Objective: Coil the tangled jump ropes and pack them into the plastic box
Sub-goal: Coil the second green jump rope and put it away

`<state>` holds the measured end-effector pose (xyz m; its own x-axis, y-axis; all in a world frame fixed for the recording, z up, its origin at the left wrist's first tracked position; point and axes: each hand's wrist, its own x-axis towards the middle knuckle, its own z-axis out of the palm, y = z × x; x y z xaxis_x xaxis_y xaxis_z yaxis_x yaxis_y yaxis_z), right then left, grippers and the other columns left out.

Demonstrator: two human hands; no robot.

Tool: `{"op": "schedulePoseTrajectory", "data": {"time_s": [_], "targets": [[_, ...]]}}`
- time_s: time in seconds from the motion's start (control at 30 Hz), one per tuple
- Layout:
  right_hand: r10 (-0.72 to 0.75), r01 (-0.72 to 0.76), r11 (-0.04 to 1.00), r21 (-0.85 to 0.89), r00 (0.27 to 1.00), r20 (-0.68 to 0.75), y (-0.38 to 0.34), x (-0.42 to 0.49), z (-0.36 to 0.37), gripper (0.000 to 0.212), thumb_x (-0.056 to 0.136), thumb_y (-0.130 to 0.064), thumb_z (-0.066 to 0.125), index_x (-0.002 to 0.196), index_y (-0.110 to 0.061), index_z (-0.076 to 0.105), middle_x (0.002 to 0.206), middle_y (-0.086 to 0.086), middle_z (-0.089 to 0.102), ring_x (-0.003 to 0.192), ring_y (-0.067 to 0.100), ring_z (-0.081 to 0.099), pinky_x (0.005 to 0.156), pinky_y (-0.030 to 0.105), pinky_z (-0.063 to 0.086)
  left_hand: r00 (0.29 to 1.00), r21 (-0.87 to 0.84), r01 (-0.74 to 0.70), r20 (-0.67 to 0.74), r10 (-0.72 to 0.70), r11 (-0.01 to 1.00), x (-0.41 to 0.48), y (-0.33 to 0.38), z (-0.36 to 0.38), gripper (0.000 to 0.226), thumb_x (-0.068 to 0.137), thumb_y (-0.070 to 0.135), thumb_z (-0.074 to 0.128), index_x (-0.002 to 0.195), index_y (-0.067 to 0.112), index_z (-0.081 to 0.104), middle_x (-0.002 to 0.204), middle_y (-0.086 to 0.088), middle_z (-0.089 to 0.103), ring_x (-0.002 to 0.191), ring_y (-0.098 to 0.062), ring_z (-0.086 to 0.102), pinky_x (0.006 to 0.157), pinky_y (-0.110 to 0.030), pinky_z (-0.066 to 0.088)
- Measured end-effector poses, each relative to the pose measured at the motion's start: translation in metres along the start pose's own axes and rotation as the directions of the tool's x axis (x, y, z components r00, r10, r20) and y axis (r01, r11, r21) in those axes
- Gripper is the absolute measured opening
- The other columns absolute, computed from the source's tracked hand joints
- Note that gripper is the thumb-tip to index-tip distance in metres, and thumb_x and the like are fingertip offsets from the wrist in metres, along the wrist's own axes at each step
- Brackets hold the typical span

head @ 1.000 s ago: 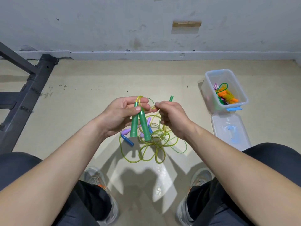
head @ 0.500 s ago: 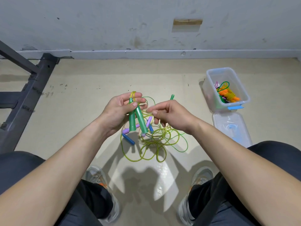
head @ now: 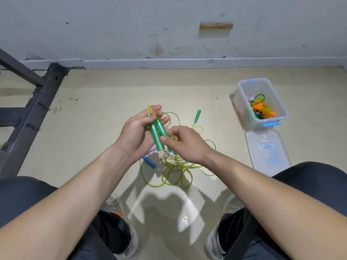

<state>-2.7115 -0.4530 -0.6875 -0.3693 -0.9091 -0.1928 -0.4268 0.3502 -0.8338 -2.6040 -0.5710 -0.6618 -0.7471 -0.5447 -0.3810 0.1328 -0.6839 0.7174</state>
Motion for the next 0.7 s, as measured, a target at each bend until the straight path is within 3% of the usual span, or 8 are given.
{"op": "schedulePoseTrajectory", "data": {"time_s": [0.07, 0.13, 0.3, 0.43, 0.63, 0.7], "targets": [[0.024, -0.023, 1.000, 0.006, 0.999, -0.042, -0.001, -0.001, 0.007, 0.023, 0.096, -0.040, 0.062, 0.079, -0.024, 0.063, 0.062, -0.011, 0.051, 0.055, -0.001, 0.046, 0.053, 0.017, 0.031, 0.999, -0.022, -0.015, -0.046, 0.014, 1.000, 0.000, -0.002, 0.002, 0.019, 0.104, 0.009, 0.044, 0.117, 0.006, 0.057, 0.086, -0.001, 0.059, 0.084, -0.021, 0.064, 0.078, -0.035, 0.053], [0.037, -0.035, 0.999, 0.020, 0.996, -0.085, -0.002, -0.002, 0.016, 0.028, 0.095, -0.042, 0.063, 0.082, -0.017, 0.064, 0.061, -0.008, 0.055, 0.050, 0.005, 0.042, 0.050, 0.020, 0.029, 0.995, -0.002, -0.027, -0.094, 0.026, 1.000, 0.000, -0.003, 0.002, 0.018, 0.105, 0.011, 0.045, 0.115, 0.006, 0.059, 0.084, 0.000, 0.060, 0.080, -0.018, 0.063, 0.075, -0.033, 0.053], [0.099, -0.080, 0.989, 0.128, 0.985, -0.144, -0.006, -0.003, 0.024, 0.028, 0.093, -0.041, 0.066, 0.072, -0.025, 0.056, 0.050, -0.013, 0.052, 0.052, 0.006, 0.043, 0.052, 0.025, 0.029, 0.985, -0.006, -0.029, -0.169, 0.027, 1.000, -0.001, -0.003, 0.002, 0.020, 0.097, -0.001, 0.048, 0.103, 0.010, 0.064, 0.080, 0.000, 0.065, 0.082, -0.019, 0.065, 0.080, -0.034, 0.055], [0.125, -0.105, 0.985, 0.138, 0.982, -0.141, -0.009, -0.002, 0.027, 0.028, 0.091, -0.042, 0.068, 0.072, -0.025, 0.057, 0.048, -0.013, 0.052, 0.061, 0.021, 0.056, 0.057, 0.032, 0.035, 0.975, -0.014, -0.050, -0.218, 0.045, 0.999, 0.000, -0.003, 0.004, 0.029, 0.088, -0.008, 0.038, 0.091, 0.012, 0.057, 0.069, 0.002, 0.057, 0.068, -0.016, 0.056, 0.076, -0.033, 0.050], [0.079, -0.073, 0.995, 0.074, 0.995, -0.068, -0.013, -0.003, 0.031, 0.034, 0.089, -0.045, 0.069, 0.083, -0.013, 0.064, 0.056, -0.010, 0.042, 0.050, 0.005, 0.041, 0.052, 0.027, 0.026, 0.941, 0.036, -0.048, -0.334, 0.057, 0.998, 0.001, -0.004, 0.001, 0.032, 0.078, -0.010, 0.031, 0.081, 0.014, 0.052, 0.067, 0.003, 0.051, 0.060, -0.016, 0.052, 0.066, -0.029, 0.044], [0.119, -0.120, 0.987, 0.110, 0.993, 0.010, -0.014, -0.002, 0.027, 0.036, 0.085, -0.051, 0.072, 0.074, -0.018, 0.063, 0.051, -0.010, 0.037, 0.046, 0.006, 0.038, 0.051, 0.029, 0.024, 0.940, 0.040, -0.032, -0.338, 0.043, 0.999, 0.000, -0.005, 0.000, 0.031, 0.078, -0.009, 0.032, 0.081, 0.014, 0.052, 0.066, 0.003, 0.051, 0.058, -0.016, 0.052, 0.065, -0.029, 0.044]]}}
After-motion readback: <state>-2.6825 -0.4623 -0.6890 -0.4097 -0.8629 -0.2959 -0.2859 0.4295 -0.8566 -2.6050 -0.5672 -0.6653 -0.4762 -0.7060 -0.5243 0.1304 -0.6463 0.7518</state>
